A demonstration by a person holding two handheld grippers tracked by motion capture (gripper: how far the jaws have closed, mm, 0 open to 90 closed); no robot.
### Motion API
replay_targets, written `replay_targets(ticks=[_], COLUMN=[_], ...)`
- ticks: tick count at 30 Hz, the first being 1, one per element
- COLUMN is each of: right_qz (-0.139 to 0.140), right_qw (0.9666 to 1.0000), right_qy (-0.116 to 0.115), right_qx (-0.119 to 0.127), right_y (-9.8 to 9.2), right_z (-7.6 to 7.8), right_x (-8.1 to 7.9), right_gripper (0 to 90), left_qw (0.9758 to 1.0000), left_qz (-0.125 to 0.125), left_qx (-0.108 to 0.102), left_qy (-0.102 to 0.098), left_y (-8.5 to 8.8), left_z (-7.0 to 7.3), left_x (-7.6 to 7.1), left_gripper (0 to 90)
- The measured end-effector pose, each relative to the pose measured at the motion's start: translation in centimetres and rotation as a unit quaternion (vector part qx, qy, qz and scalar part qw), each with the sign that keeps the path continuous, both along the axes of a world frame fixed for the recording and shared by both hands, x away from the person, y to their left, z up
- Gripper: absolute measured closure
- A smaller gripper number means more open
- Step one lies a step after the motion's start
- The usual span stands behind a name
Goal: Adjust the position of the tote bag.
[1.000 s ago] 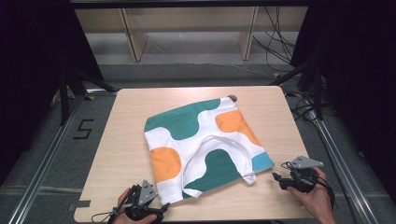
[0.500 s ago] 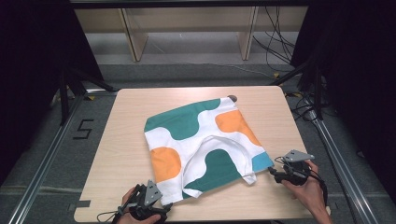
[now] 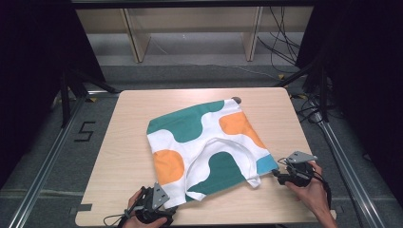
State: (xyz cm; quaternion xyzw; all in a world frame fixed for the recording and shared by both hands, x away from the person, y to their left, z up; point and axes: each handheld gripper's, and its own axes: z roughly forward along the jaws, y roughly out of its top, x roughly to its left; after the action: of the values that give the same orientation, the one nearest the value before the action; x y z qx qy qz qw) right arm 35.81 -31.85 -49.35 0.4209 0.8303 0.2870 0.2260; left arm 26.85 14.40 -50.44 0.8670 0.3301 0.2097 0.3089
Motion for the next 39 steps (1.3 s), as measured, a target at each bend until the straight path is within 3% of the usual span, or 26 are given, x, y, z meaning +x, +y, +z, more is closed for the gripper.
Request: replay_targets(ticks=[1, 2, 3, 4, 6, 7, 8, 10, 11, 12, 13, 14, 15, 16, 19, 24, 27, 28, 30, 31, 32, 35, 37, 39], right_qz=[-0.004, -0.004, 0.006, 0.006, 0.012, 0.01, 0.02, 0.024, 0.03, 0.042, 0.037, 0.044, 0.05, 0.061, 0.06, 0.066, 0.096, 0.096, 0.087, 0.087, 0.087, 0.098, 0.096, 0.097], right_qw=[1.0, 1.0, 0.9999, 0.9999, 0.9997, 0.9998, 0.9995, 0.9995, 0.9991, 0.9985, 0.9987, 0.9984, 0.9982, 0.9968, 0.996, 0.995, 0.9903, 0.9903, 0.9927, 0.9927, 0.9914, 0.9898, 0.9912, 0.9914], right_qy=[0.001, 0.001, -0.014, -0.014, -0.019, -0.016, -0.023, -0.02, -0.03, -0.033, -0.034, -0.034, -0.033, -0.047, -0.056, -0.068, -0.083, -0.083, -0.073, -0.073, -0.087, -0.091, -0.083, -0.082], right_qx=[0.006, 0.006, -0.002, -0.002, -0.003, -0.001, -0.003, -0.007, -0.007, -0.008, -0.006, -0.007, -0.008, -0.021, -0.036, -0.031, -0.058, -0.058, -0.041, -0.041, -0.045, -0.047, -0.038, -0.033], right_y=[0.2, 0.2, 0.1, 0.1, 0.2, 0.3, 0.5, 0.8, 0.9, 1.0, 1.2, 1.4, 1.7, 1.8, 2.2, 2.3, 2.8, 2.8, 2.9, 2.9, 3.1, 3.3, 3.1, 2.9], right_z=[0.0, 0.0, 0.0, 0.0, 0.1, 0.2, 0.2, 0.3, 0.3, 0.3, 0.4, 0.5, 0.6, 0.5, 0.7, 1.5, 1.8, 1.8, 2.0, 2.0, 2.3, 2.4, 2.3, 2.3], right_x=[0.0, 0.0, 0.1, 0.1, 0.2, 0.1, 0.2, 0.2, 0.2, 0.3, 0.2, 0.1, 0.1, 0.2, -0.1, -0.8, -2.6, -2.6, -4.7, -4.7, -6.0, -7.6, -8.4, -8.6], right_gripper=[34.7, 34.7, 36.0, 36.0, 37.0, 38.0, 39.3, 42.5, 45.1, 50.0, 54.7, 60.0, 66.3, 69.7, 81.4, 82.7, 83.2, 83.2, 83.6, 83.6, 83.8, 83.9, 83.9, 83.8], left_qw=[0.9999, 0.9999, 0.9996, 0.9996, 0.9993, 0.9989, 0.9985, 0.9981, 0.9981, 0.9981, 0.9976, 0.9978, 0.9978, 0.9981, 0.998, 0.9983, 0.9986, 0.9986, 0.9985, 0.9985, 0.9984, 0.9982, 0.9978, 0.9977], left_qz=[-0.003, -0.003, -0.008, -0.008, -0.018, -0.016, -0.033, -0.039, -0.027, -0.027, -0.042, -0.029, -0.029, -0.018, -0.02, -0.011, -0.007, -0.007, -0.005, -0.005, -0.004, -0.002, -0.003, 0.0], left_qx=[0.001, 0.001, -0.01, -0.01, -0.017, -0.026, -0.007, -0.003, -0.021, -0.021, -0.002, -0.022, -0.022, -0.025, -0.006, -0.006, -0.007, -0.007, -0.01, -0.01, -0.007, -0.004, -0.022, -0.027], left_qy=[-0.012, -0.012, -0.025, -0.025, -0.028, -0.035, -0.043, -0.048, -0.052, -0.052, -0.055, -0.056, -0.056, -0.053, -0.06, -0.056, -0.052, -0.052, -0.053, -0.053, -0.056, -0.06, -0.062, -0.063], left_y=[0.2, 0.2, 0.3, 0.3, 0.4, 0.4, 0.6, 0.7, 0.6, 0.6, 0.8, 0.7, 0.7, 0.7, 1.1, 1.7, 2.4, 2.4, 2.7, 2.7, 2.6, 2.7, 2.8, 2.8], left_z=[0.3, 0.3, 0.5, 0.5, 0.7, 0.7, 0.9, 1.0, 0.8, 0.8, 1.0, 0.9, 0.9, 0.9, 1.1, 1.1, 1.0, 1.0, 1.0, 1.0, 0.9, 1.2, 1.4, 1.3], left_x=[0.0, 0.0, 0.0, 0.0, -0.1, -0.2, -0.2, -0.1, -0.1, -0.1, 0.2, 0.3, 0.3, 0.4, 1.1, 2.2, 3.3, 3.3, 3.9, 3.9, 4.1, 4.0, 3.6, 3.5], left_gripper=[18.4, 22.4, 25.9, 30.8, 46.4, 46.4, 58.3, 63.9, 67.1, 70.3, 73.1, 76.1, 79.1, 80.9, 83.7, 84.4, 84.4, 84.4, 84.3, 84.4, 84.4, 84.4, 84.2, 83.9])
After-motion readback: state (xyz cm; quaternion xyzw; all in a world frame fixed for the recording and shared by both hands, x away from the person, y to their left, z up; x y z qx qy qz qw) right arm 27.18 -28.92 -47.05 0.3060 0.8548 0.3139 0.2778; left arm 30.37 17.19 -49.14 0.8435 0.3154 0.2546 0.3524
